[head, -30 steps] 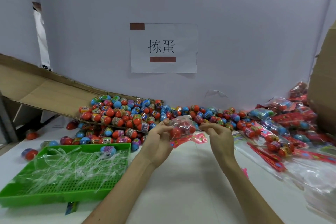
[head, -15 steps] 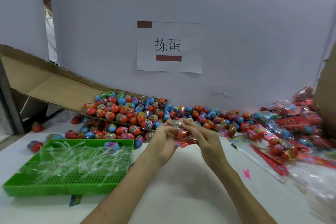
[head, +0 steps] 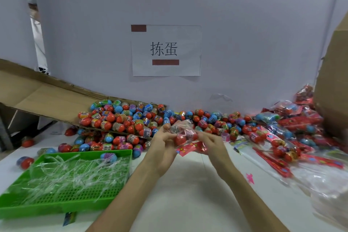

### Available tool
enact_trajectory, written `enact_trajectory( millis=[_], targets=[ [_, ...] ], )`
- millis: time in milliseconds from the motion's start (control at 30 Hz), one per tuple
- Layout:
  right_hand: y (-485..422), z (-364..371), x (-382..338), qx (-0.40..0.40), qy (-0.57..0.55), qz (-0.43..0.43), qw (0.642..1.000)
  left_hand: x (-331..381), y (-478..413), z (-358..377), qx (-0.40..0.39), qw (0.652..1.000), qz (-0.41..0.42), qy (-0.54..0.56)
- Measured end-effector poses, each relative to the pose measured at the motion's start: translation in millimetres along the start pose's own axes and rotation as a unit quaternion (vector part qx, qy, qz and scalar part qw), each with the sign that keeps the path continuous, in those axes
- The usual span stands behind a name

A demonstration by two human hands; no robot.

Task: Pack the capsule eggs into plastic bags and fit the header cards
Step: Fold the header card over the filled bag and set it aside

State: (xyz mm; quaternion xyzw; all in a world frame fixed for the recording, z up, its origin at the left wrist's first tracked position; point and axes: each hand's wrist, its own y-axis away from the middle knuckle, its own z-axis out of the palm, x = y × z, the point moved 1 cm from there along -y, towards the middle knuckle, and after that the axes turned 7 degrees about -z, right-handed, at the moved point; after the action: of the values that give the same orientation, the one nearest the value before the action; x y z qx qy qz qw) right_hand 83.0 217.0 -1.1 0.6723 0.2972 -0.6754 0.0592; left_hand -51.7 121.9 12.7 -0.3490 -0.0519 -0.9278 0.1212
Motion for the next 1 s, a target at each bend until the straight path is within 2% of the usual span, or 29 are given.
enact_trajectory(
  millis=[100, 200, 267, 367, 433, 833, 1000],
  targets=[
    [2.9, 11.2, 6.5, -0.016, 0.096, -0.009, 0.995, -1.1, -3.5, -1.8, 0.034, 0.999, 0.030, -0.027],
    [4.1, 4.0, 4.1, 0.041, 0.198, -0.045, 0.978, -10.0, -7.3, 0.7, 0.052, 0.994, 0.052, -0.078],
    [2.8, -0.2, 1.6, 0.042, 0.146, -0.058, 0.987, -17.7, -8.0, 1.5, 0.074, 0.984, 0.065, -0.147],
    [1.0, 8.7, -1.6, -0.061, 0.006, 0.033, 0.998, -28.4, -6.8, 1.0, 0.080, 0.948, 0.093, -0.294],
    [2.7, 16.4, 1.2, -0.115, 0.030, 0.058, 0.991, -32.7, -5.4, 0.2, 0.066, 0.921, 0.120, -0.366],
    [4.3, 14.9, 9.4, -0.158, 0.010, 0.057, 0.986, -34.1, 4.5, 4.6, 0.011, 0.896, 0.102, -0.433],
    [5.7, 11.9, 6.9, -0.167, -0.005, 0.061, 0.984, -33.9, 2.7, 1.0, 0.034, 0.898, 0.127, -0.419]
  ],
)
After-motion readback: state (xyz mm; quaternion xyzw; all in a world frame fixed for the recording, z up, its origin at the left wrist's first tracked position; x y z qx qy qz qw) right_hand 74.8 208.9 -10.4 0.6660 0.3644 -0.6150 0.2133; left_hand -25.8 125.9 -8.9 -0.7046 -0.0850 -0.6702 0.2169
